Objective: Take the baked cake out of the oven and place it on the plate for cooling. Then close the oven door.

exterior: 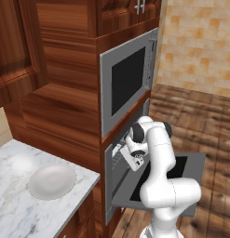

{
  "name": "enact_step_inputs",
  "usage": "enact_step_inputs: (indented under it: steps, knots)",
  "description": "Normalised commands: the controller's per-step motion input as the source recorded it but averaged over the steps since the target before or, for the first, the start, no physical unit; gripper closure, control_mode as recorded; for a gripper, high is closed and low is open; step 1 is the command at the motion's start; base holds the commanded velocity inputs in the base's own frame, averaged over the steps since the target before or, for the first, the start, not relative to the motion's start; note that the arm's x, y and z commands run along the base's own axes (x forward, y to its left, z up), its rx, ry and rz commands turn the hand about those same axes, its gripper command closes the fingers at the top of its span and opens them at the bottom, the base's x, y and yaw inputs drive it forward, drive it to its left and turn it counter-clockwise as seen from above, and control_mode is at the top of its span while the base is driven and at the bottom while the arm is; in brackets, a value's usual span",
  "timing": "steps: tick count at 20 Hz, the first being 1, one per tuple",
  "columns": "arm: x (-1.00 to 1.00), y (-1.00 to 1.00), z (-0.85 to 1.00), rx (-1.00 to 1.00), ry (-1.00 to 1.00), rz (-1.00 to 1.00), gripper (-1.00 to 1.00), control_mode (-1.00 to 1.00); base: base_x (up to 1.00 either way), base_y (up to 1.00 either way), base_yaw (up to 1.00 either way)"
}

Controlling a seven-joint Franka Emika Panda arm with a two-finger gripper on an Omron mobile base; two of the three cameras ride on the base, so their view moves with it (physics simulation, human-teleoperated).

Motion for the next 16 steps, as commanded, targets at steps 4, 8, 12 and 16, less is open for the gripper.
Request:
enact_step_inputs:
  steps: [4,8,12,16]
  knots:
    - [0.02,-0.33,0.08,0.47,0.06,-0.03,-1.00,-1.00,0.00,0.00,0.00]
    - [0.19,-0.20,-0.03,0.42,0.00,-0.12,-1.00,-1.00,0.00,0.00,0.00]
    - [0.28,0.07,0.16,0.26,0.04,-0.22,-1.00,-1.00,0.00,0.00,0.00]
    - [0.19,0.12,0.74,0.23,0.28,-0.26,-1.00,-1.00,0.00,0.00,0.00]
